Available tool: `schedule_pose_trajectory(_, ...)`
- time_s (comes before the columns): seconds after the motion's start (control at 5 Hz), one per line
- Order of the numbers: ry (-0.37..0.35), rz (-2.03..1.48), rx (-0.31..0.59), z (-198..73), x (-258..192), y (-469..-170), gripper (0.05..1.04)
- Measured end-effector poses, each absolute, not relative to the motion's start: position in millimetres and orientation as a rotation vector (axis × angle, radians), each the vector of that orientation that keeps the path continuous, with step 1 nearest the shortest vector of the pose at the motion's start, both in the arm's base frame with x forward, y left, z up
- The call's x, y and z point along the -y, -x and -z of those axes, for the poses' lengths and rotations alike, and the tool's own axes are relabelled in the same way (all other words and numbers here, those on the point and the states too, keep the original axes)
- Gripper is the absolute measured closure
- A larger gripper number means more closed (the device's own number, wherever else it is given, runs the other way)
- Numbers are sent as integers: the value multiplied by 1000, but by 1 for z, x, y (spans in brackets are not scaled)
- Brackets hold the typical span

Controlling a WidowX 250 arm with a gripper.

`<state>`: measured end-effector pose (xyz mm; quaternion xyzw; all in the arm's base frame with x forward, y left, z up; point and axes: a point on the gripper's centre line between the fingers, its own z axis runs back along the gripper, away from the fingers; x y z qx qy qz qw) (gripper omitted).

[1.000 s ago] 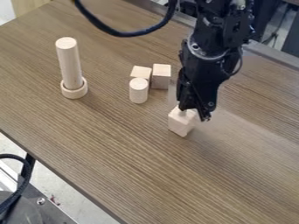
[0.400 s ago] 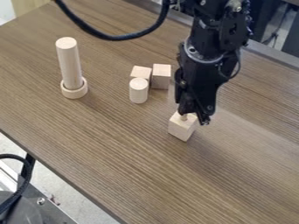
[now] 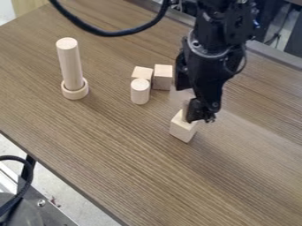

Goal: Put the stick in the cube with a hole

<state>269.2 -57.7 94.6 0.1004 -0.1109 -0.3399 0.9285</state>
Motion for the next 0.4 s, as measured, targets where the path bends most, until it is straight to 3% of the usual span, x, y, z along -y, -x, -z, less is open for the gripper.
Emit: schedule_pose_trajectory(0.4, -200, 775, 301, -134, 81, -267, 83)
